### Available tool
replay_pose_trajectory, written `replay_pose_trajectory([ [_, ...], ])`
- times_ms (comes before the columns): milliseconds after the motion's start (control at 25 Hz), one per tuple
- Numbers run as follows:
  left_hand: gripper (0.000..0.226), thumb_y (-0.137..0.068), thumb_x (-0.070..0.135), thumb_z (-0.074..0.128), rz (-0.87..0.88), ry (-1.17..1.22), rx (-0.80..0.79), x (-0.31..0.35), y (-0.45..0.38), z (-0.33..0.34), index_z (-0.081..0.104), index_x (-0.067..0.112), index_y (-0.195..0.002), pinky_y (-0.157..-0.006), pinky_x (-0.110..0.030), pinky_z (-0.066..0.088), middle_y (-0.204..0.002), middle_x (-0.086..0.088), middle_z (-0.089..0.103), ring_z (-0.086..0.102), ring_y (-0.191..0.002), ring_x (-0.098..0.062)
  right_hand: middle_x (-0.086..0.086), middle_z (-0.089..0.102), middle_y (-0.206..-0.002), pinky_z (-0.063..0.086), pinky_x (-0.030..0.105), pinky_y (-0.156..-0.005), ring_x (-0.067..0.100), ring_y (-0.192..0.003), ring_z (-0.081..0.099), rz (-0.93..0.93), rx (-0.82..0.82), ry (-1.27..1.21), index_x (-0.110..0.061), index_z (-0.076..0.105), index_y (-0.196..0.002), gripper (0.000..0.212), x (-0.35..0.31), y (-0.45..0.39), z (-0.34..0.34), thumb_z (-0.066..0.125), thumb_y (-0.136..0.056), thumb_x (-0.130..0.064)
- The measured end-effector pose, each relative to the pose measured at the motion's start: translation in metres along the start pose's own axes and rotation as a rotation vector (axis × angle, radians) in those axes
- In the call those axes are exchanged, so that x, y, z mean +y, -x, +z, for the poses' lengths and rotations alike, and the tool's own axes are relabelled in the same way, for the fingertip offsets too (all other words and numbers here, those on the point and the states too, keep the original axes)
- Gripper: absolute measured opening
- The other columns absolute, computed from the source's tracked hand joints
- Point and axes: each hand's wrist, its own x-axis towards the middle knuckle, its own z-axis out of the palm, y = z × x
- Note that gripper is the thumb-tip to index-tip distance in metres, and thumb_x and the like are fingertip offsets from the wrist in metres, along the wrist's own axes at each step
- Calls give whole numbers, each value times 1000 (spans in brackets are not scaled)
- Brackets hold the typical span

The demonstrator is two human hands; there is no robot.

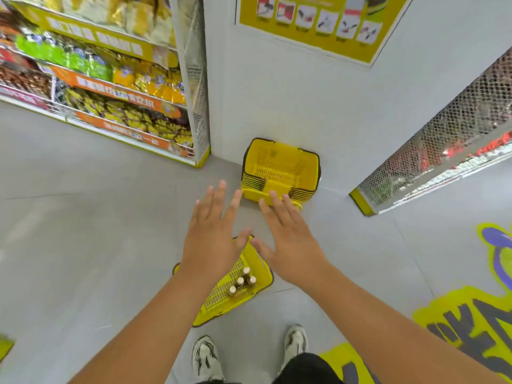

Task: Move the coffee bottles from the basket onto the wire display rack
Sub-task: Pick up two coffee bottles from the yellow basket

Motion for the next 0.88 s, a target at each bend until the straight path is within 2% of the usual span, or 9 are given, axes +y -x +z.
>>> replay_pose_trajectory([
  [160, 78, -95, 63, 35, -125, -50, -31, -10, -14, 55, 30, 20, -159, -120, -56, 26, -168, -14, 17, 19, -154, -37, 17, 28, -167, 28, 53, -122, 40, -154, 24, -85, -78, 19, -8, 40, -156, 79, 58, -34, 46, 42, -96, -59],
  [280, 78, -96, 64, 32, -251, -76, -53, -9, -21, 110, 29, 19, -159, -121, -56, 25, -169, -13, 16, 16, -155, -35, 15, 22, -169, 23, 49, -122, 37, -156, 18, -158, -154, 3, -10, 35, -159, 79, 108, -61, 90, 36, -97, -60],
  [520, 77, -96, 65, 36, -479, -46, -33, 1, -25, 245, 31, 20, -159, -122, -54, 22, -169, -11, 18, 15, -156, -33, 13, 19, -170, 29, 52, -123, 35, -157, 15, -298, -305, -32, -13, 30, -160, 78, 191, -101, 205, 36, -98, -59],
  [760, 77, -95, 62, 41, -597, -7, -106, -11, 32, 405, 33, 19, -158, -122, -54, 23, -168, -11, 22, 17, -155, -33, 7, 5, -173, 18, 47, -128, 31, -159, 3, -305, -449, -69, -18, 14, -164, 81, 251, -85, 355, 40, -99, -58],
  [880, 77, -95, 64, 39, -649, 3, -175, -18, 62, 471, 30, 23, -159, -122, -52, 25, -169, -8, 18, 14, -156, -30, 3, -3, -173, 15, 44, -129, 27, -160, -4, -271, -532, -86, -22, 8, -165, 81, 268, -66, 424, 33, -99, -61],
])
